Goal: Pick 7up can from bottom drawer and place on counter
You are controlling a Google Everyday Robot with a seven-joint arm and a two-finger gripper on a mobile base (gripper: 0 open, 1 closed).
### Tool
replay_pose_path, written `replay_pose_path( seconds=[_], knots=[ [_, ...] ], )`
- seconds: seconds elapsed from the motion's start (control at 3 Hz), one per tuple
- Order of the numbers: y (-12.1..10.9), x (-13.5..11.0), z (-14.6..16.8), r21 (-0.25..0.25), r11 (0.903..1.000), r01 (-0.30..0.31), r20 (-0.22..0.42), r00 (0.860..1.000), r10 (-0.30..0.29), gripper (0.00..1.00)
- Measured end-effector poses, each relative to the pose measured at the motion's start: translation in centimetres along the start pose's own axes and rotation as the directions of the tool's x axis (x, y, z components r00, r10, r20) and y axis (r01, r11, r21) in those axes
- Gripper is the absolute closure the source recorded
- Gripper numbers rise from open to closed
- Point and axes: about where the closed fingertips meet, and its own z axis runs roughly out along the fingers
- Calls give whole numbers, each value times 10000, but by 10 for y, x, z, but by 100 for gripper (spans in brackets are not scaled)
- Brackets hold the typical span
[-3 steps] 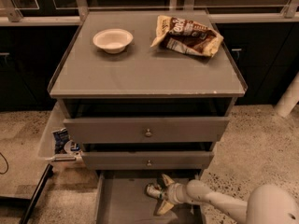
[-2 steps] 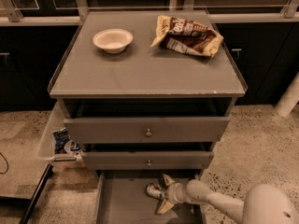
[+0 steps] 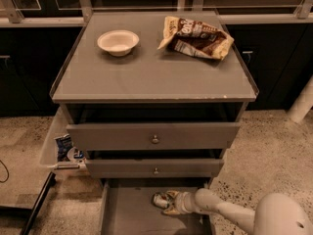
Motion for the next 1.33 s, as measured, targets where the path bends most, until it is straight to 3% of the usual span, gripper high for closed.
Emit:
replay_pose_path(
  seconds=[0.67,1.0,1.33],
  knots=[
    [0,0,0,-1,10000,0,0,10000,0,88],
    [0,0,0,-1,10000,0,1,10000,0,100],
    [0,0,0,-2,10000,0,1,10000,0,100]
  ],
)
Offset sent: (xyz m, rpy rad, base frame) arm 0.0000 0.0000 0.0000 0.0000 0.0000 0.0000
